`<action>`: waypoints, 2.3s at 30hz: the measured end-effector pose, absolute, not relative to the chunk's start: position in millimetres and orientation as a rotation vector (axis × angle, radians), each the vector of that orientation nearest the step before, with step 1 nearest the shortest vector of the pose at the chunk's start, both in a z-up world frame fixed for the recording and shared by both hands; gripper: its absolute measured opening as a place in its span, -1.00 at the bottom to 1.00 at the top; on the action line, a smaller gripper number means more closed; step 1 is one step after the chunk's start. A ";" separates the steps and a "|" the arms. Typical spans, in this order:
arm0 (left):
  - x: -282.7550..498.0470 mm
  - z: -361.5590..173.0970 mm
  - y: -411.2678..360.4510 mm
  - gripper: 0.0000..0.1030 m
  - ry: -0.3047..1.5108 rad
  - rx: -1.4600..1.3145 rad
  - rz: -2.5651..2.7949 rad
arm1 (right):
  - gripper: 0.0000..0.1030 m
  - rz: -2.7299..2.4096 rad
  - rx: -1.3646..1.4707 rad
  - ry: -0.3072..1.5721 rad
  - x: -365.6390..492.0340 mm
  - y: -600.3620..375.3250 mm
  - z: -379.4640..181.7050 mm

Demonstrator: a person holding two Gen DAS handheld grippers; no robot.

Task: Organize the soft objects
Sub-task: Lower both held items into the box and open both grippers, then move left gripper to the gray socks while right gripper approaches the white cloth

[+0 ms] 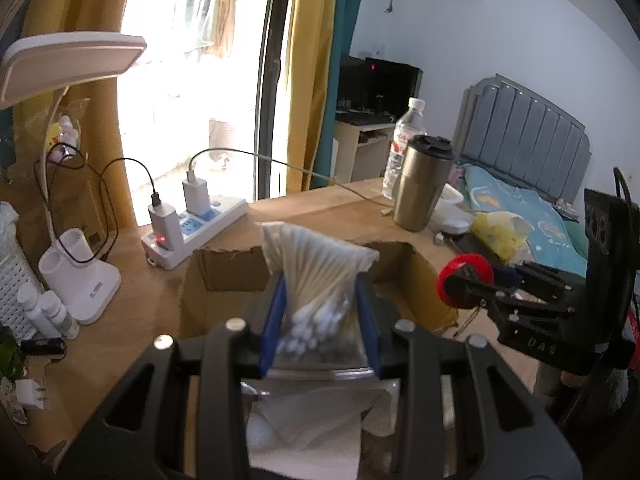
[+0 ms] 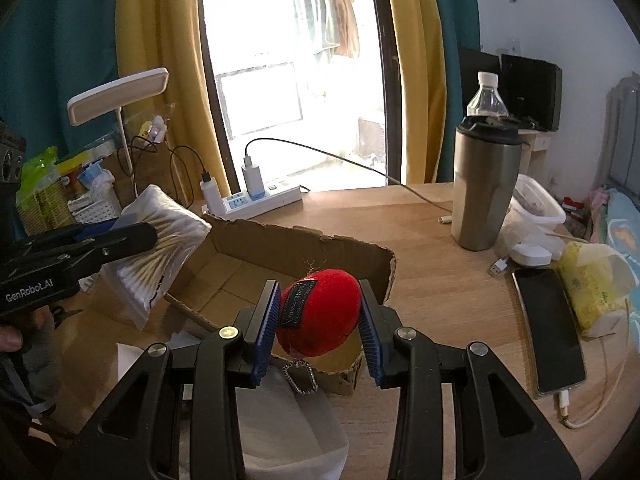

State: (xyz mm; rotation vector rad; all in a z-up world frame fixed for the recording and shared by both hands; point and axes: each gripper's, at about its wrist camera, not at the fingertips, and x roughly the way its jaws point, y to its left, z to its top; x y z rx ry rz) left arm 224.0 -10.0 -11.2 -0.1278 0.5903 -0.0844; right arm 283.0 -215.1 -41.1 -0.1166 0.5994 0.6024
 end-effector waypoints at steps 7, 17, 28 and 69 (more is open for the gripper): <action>241.4 -18.0 -18.1 -0.31 0.603 -0.134 -0.095 | -0.22 0.632 -0.116 0.613 293.7 -214.2 -47.1; 269.2 -35.7 -39.8 -0.28 0.656 -0.161 -0.127 | -0.22 0.686 -0.120 0.635 299.7 -215.9 -57.4; 273.1 -31.4 -46.9 0.26 0.660 -0.133 -0.147 | 0.09 0.698 -0.133 0.640 301.2 -209.4 -58.6; 164.5 -22.7 -15.9 0.33 0.580 -0.175 -0.094 | 0.17 0.616 -0.180 0.570 216.0 -207.4 -33.8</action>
